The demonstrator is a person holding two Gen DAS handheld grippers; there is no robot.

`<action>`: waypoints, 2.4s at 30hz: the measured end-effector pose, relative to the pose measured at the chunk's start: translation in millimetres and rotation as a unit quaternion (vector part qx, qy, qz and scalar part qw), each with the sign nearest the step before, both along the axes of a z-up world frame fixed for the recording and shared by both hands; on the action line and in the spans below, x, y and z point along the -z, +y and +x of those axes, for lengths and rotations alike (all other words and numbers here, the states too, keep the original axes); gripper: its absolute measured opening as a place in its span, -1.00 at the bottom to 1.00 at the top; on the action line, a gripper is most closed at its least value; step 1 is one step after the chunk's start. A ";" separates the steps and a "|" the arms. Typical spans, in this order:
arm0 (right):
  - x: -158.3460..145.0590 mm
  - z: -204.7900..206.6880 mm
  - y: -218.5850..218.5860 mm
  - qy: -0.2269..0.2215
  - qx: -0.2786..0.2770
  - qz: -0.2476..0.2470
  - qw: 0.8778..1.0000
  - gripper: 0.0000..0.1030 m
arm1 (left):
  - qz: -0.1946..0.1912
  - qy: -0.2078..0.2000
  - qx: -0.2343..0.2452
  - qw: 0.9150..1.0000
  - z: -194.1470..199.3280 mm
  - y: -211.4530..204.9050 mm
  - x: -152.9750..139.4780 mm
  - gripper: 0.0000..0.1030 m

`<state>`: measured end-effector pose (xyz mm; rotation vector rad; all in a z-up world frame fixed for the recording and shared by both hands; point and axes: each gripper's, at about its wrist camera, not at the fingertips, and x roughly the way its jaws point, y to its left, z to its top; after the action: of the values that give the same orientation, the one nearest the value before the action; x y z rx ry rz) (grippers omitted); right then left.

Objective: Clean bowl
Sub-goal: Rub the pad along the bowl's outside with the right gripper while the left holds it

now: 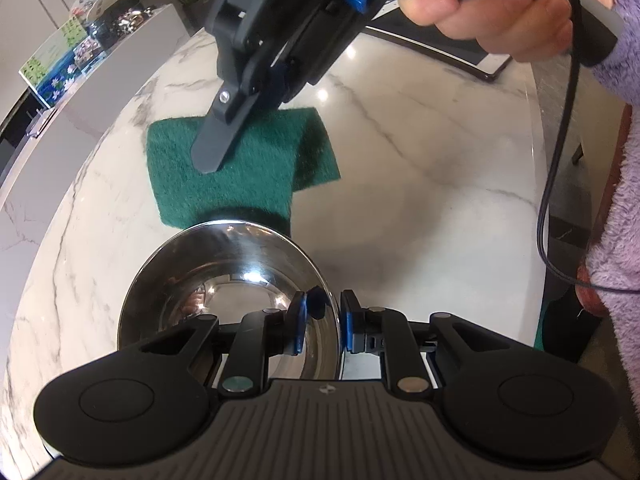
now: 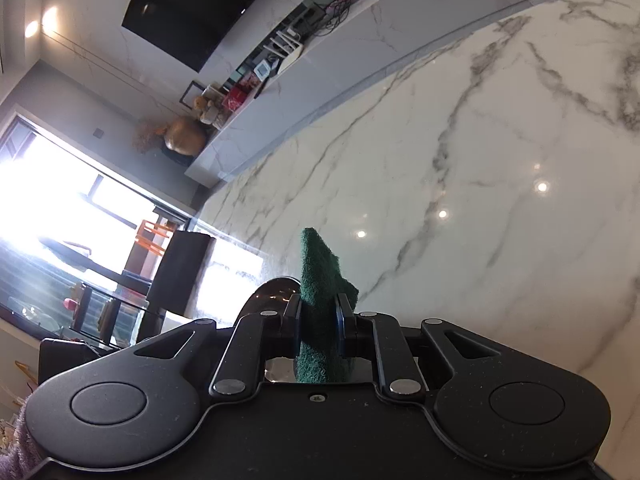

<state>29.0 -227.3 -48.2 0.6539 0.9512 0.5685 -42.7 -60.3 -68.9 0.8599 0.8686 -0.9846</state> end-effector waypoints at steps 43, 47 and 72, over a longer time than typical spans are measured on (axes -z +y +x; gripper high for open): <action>7.0 3.1 3.6 0.015 -0.007 -0.016 1.000 -0.72 | 0.005 0.026 -0.106 0.994 14.7 -23.9 -2.1 -0.74; -1.2 0.5 -4.9 -0.002 0.004 -0.005 1.000 -0.72 | 0.033 -0.005 -0.045 0.998 3.0 -27.4 1.1 -0.76; -4.7 -2.0 -3.3 -0.008 0.001 -0.009 1.000 -0.72 | 0.043 -0.011 0.013 0.999 -9.2 -37.0 5.8 -0.76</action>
<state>27.1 -230.6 -43.5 0.6334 0.9396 0.5612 -52.0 -97.3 -74.8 0.9554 0.8877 -0.9655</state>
